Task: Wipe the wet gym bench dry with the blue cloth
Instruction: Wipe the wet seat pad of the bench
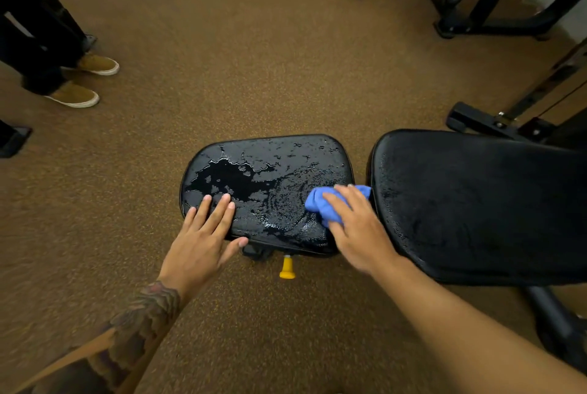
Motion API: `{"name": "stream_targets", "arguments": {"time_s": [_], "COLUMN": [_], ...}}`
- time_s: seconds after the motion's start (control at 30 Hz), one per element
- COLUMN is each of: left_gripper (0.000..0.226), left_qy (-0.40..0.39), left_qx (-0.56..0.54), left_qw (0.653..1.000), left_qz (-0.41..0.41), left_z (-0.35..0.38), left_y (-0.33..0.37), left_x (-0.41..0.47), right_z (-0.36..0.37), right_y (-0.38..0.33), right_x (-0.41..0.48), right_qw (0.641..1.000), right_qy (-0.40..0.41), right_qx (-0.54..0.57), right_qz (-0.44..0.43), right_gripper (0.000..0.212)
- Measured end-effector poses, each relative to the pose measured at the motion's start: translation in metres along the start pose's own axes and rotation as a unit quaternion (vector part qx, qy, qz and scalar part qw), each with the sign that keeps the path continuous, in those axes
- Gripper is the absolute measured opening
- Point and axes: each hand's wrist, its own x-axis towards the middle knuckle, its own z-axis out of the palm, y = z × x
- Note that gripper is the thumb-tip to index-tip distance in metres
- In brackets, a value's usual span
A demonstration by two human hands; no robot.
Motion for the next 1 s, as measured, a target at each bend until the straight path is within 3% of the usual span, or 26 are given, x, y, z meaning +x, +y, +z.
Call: {"name": "stream_targets", "arguments": {"time_s": [0.13, 0.27, 0.4, 0.6, 0.7, 0.87, 1.0], "left_gripper": [0.075, 0.074, 0.074, 0.073, 0.072, 0.071, 0.071], "left_qy": [0.005, 0.016, 0.023, 0.023, 0.031, 0.038, 0.029], "left_qx": [-0.010, -0.020, -0.019, -0.023, -0.032, -0.041, -0.041], "left_qw": [1.000, 1.000, 1.000, 0.999, 0.999, 0.998, 0.999], "left_qz": [-0.010, -0.013, -0.005, 0.004, -0.010, -0.014, -0.014], "left_z": [0.005, 0.008, 0.006, 0.008, 0.010, 0.011, 0.009], "left_y": [0.002, 0.003, 0.002, 0.001, 0.002, 0.003, 0.003], "left_x": [-0.001, 0.000, 0.000, 0.000, 0.000, -0.001, -0.002], "right_z": [0.017, 0.030, 0.007, -0.014, 0.001, 0.025, 0.001], "right_y": [-0.026, -0.057, -0.023, 0.019, 0.004, -0.037, -0.011], "right_x": [0.055, 0.028, -0.026, 0.044, 0.098, 0.088, 0.031], "right_qw": [0.999, 0.995, 0.980, 0.999, 1.000, 0.994, 0.974], "right_qy": [0.027, -0.047, -0.093, -0.013, 0.010, -0.047, -0.111], "right_qx": [-0.025, -0.003, 0.012, 0.045, 0.006, 0.001, -0.014], "right_qz": [0.037, -0.089, -0.173, 0.001, 0.017, -0.103, -0.197], "right_gripper": [0.051, 0.053, 0.050, 0.056, 0.057, 0.051, 0.054]}}
